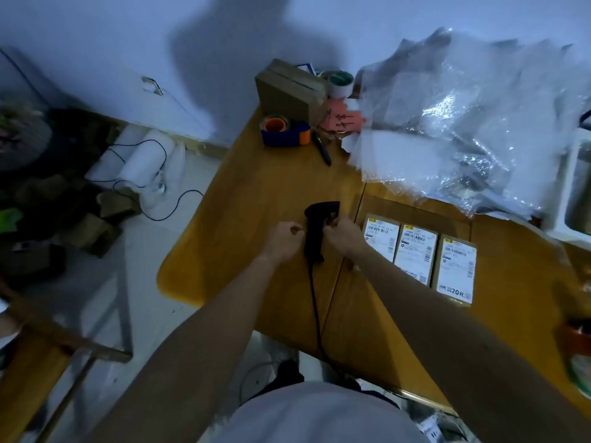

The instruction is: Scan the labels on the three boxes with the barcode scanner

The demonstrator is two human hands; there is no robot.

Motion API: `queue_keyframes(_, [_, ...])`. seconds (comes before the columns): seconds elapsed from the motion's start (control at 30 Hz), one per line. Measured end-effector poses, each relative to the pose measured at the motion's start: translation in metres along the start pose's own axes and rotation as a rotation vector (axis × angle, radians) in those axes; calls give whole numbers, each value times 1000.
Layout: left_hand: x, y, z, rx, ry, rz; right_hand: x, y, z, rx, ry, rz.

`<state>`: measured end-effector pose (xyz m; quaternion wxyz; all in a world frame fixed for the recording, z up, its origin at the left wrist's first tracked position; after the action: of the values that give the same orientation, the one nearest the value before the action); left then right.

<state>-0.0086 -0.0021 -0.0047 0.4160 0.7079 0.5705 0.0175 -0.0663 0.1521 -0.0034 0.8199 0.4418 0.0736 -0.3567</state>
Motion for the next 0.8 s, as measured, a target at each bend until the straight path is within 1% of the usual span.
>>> queue_keyframes(0.07, [0,-2,4,-21,34,-10,6,-3,0,53,-3,-4])
queue_keyframes(0.17, [4,-9,12,-68,101,47,15,-7,-2,102,-3,33])
queue_keyframes(0.3, [11,-18,21,-117,284,77,22,-11,-2,123,-67,90])
queue_keyframes(0.4, [17,-20,22,-127,322,71,30,-14,-1,126,-125,120])
queue_keyframes(0.53, [22,-22,24,-154,367,76,34,-17,-5,145,-177,116])
queue_keyframes(0.8, [23,-16,18,-132,494,50,31,-11,-5,188,-346,84])
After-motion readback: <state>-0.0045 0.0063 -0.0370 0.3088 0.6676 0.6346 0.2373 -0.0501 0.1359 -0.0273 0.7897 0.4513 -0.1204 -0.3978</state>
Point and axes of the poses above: each hand's wrist, its own y-axis away from the middle knuckle, its own x-axis out of the palm, z = x × y, the point moved 1 cm from there along -y, towards the middle knuckle, and after that the axes turned 15 degrees about z, right-handed, at the moved point
